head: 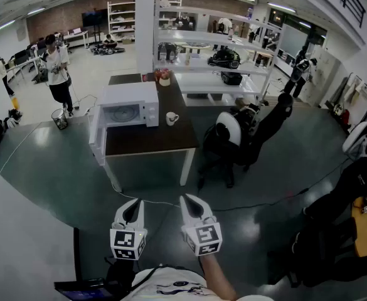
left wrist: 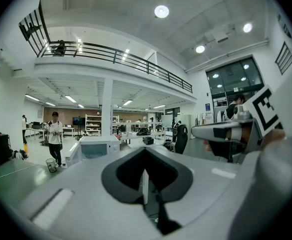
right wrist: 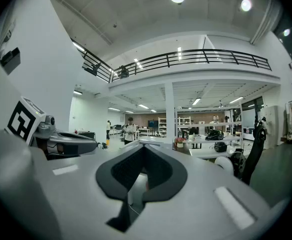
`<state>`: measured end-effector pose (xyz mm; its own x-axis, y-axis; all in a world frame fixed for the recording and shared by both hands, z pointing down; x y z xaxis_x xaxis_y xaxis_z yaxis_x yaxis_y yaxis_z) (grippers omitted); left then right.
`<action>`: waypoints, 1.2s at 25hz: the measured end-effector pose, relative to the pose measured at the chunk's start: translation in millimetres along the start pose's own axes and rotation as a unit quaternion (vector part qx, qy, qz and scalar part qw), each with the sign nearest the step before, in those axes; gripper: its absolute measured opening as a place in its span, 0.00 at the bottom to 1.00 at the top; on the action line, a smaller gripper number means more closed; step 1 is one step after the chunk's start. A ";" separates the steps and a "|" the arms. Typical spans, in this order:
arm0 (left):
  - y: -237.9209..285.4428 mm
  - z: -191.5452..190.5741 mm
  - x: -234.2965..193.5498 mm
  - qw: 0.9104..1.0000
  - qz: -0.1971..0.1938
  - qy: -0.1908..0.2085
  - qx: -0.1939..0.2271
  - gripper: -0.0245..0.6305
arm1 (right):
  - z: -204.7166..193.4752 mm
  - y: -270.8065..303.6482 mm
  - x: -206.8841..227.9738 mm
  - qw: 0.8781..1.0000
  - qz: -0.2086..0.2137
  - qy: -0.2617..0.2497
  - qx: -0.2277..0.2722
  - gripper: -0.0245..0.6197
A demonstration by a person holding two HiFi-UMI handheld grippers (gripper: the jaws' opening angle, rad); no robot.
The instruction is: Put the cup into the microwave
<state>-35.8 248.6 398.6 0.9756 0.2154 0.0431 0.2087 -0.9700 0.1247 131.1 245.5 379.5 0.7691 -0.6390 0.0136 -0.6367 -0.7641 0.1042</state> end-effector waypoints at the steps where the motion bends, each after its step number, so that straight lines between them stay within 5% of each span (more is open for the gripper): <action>1: 0.4 -0.5 0.3 1.000 0.000 0.000 0.000 0.04 | -0.6 -0.1 0.3 1.000 0.000 0.002 0.000 0.04; 14: 2.2 -3.6 21.0 1.000 -0.004 -0.002 -0.016 0.04 | -8.4 -16.7 17.6 1.000 -0.015 0.025 -0.002 0.04; 30: 7.3 -19.3 49.2 0.999 0.020 -0.003 -0.045 0.04 | -21.2 -33.0 32.4 0.999 0.017 0.032 -0.016 0.04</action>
<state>12.4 254.2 420.7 0.9834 0.1763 0.0435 0.1634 -0.9634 0.2125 178.3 251.9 397.6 0.7491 -0.6575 0.0805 -0.6618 -0.7374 0.1351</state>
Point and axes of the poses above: the fingertips, and each gripper's own axes: y forward along the fingers, x to its right, z out of its top, the point moved 4 cm from there along -y, backward along the fingers, and after that the axes turned 12 degrees about z, right-handed, at the moved point
